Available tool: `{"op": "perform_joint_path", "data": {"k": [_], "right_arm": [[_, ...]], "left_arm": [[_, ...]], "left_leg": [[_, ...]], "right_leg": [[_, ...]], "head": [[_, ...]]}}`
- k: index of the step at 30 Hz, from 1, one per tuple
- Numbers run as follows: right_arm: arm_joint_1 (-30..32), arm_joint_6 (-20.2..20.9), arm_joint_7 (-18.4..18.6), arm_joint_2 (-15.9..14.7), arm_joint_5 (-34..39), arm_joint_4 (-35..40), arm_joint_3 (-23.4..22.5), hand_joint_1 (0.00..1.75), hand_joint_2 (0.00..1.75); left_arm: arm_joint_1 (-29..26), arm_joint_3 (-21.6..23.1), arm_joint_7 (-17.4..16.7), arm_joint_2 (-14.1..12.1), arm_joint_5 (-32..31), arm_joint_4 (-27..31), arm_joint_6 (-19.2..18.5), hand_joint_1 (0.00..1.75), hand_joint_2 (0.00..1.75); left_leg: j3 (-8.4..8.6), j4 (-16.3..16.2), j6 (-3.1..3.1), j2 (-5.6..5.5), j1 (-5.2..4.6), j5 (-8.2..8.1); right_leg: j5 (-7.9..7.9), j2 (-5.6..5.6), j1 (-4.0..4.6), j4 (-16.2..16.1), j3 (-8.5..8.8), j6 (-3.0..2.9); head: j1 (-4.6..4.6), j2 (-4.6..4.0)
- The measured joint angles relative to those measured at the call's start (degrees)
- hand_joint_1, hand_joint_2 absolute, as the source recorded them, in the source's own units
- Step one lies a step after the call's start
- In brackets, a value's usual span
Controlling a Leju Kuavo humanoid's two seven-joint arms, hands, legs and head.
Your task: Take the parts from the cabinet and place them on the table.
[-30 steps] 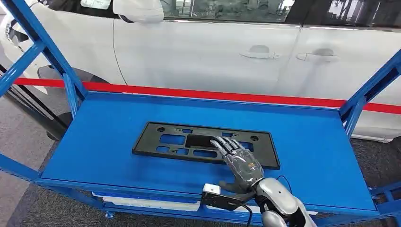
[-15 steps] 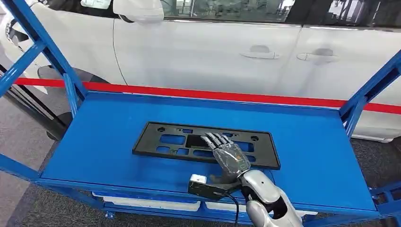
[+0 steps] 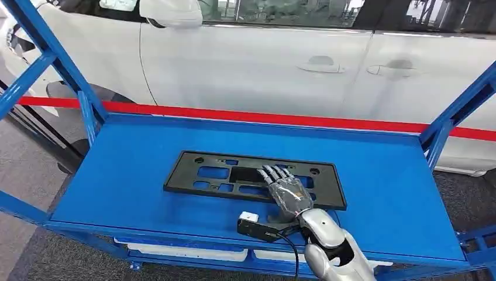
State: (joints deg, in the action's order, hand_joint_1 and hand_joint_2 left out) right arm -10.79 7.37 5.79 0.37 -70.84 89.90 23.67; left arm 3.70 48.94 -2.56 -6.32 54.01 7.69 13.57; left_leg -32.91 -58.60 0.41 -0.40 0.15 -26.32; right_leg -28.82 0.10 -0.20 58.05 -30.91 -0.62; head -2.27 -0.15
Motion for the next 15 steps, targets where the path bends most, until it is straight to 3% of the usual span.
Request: {"op": "perform_joint_path", "data": {"k": [3, 4, 5, 6, 11, 15], "right_arm": [[0.0, 0.0, 0.4, 0.0, -0.9, -0.1, -1.2, 0.0, 1.75], [0.0, 0.1, 0.6, 0.1, -1.1, -0.2, -1.7, 0.14, 1.75], [0.0, 0.1, 0.6, 0.1, -1.3, -0.2, -2.1, 0.73, 1.75], [0.0, 0.2, 0.6, 0.1, -1.6, -0.3, -2.4, 1.2, 1.75], [0.0, 0.3, 0.7, 0.2, -2.4, -0.6, -3.6, 1.45, 1.75], [0.1, 0.4, 0.7, 0.7, -2.9, -0.5, -4.6, 1.48, 1.75]], "left_arm": [[0.0, 0.4, 0.0, 0.0, 0.3, 0.0, -0.1, 0.0, 0.0], [0.0, 0.5, 0.0, 0.0, 0.4, 0.0, -0.1, 0.0, 0.0], [0.0, 0.7, 0.0, 0.0, 0.6, 0.0, -0.1, 0.0, 0.0], [0.0, 0.9, 0.0, 0.0, 0.7, 0.0, -0.1, 0.0, 0.0], [0.0, 1.3, 0.0, 0.0, 1.1, 0.0, -0.1, 0.0, 0.0], [0.0, 1.4, 0.0, 0.0, 1.3, 0.0, -0.1, 0.0, 0.0]], "left_leg": [[0.0, 0.0, 0.0, 0.0, 0.0, 0.0], [0.0, 0.0, 0.0, 0.0, 0.0, 0.0], [0.0, 0.0, 0.0, 0.0, 0.0, 0.0], [0.0, 0.0, 0.0, 0.0, 0.0, 0.0], [0.0, 0.0, 0.0, 0.0, 0.0, 0.0], [0.01, 0.0, 0.0, 0.0, 0.0, 0.0]], "right_leg": [[0.0, 0.0, 0.0, 0.0, 0.0, 0.0], [0.0, 0.0, 0.0, 0.0, 0.0, 0.0], [0.0, 0.0, 0.0, 0.0, 0.01, 0.0], [0.0, 0.0, 0.0, 0.0, 0.01, 0.0], [0.0, 0.0, -0.01, 0.0, 0.0, 0.0], [0.0, 0.0, 0.0, 0.0, 0.0, 0.0]], "head": [[0.02, 0.0], [0.02, 0.0], [0.02, 0.0], [0.02, 0.0], [0.02, 0.0], [0.02, 0.0]]}}
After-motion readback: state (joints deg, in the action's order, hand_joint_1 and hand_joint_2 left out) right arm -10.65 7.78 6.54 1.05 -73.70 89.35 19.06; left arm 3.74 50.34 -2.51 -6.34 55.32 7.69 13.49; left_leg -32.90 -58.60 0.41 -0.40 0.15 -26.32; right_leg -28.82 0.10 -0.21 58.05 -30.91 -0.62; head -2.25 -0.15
